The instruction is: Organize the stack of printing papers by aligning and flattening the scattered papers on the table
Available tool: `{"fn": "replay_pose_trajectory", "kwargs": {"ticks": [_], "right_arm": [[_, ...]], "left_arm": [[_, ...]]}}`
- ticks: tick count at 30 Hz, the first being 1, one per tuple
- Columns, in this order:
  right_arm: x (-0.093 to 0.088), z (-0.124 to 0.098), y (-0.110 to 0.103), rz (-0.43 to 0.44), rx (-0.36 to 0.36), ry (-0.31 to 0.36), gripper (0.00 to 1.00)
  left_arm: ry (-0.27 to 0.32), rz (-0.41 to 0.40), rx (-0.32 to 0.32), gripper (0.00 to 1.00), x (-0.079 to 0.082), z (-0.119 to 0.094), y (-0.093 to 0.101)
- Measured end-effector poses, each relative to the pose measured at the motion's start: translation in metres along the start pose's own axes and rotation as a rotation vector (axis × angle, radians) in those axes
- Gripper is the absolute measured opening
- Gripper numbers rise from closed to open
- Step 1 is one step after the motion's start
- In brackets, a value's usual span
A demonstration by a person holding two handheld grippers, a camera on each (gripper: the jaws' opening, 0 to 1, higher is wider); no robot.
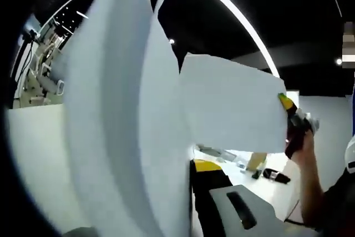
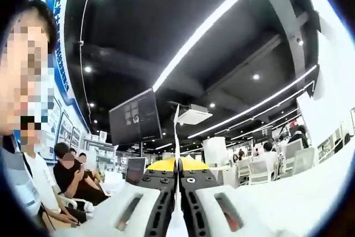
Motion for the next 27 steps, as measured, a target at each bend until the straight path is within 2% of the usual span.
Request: {"fn": "replay_pose_trajectory", "kwargs": {"ticks": [7, 10, 15, 19, 27], "right_arm": [[0.015, 0.0, -0.013, 0.048, 0.05, 0.052, 0.0], [0.013, 0.0, -0.014, 0.066, 0.056, 0.049, 0.0], [0.013, 0.0, -0.017, 0.111, 0.081, 0.05, 0.0], [0.02, -0.001, -0.021, 0.122, 0.094, 0.071, 0.0], [0.022, 0.001, -0.024, 0.148, 0.115, 0.082, 0.0]], "left_arm": [[-0.002, -0.043, 0.013, 0.06, -0.008, 0.001, -0.005], [0.0, -0.049, 0.017, 0.06, -0.01, 0.001, -0.006], [-0.006, -0.102, 0.013, 0.06, -0.016, 0.004, -0.008], [-0.027, -0.107, 0.024, 0.06, -0.023, 0.006, -0.013], [-0.032, -0.13, 0.043, 0.07, -0.031, 0.005, -0.02]]}}
Point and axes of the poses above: the point that each gripper's makers call its tool centre point, and the gripper's own axes: z roughly forward along the fingers, y roughly to its right, x roughly out of its top, the point moved 2 cm from there along -z, roughly backward along the fingers, and after that the axes turned 2 degrees about -x, right-handed, at the moved point
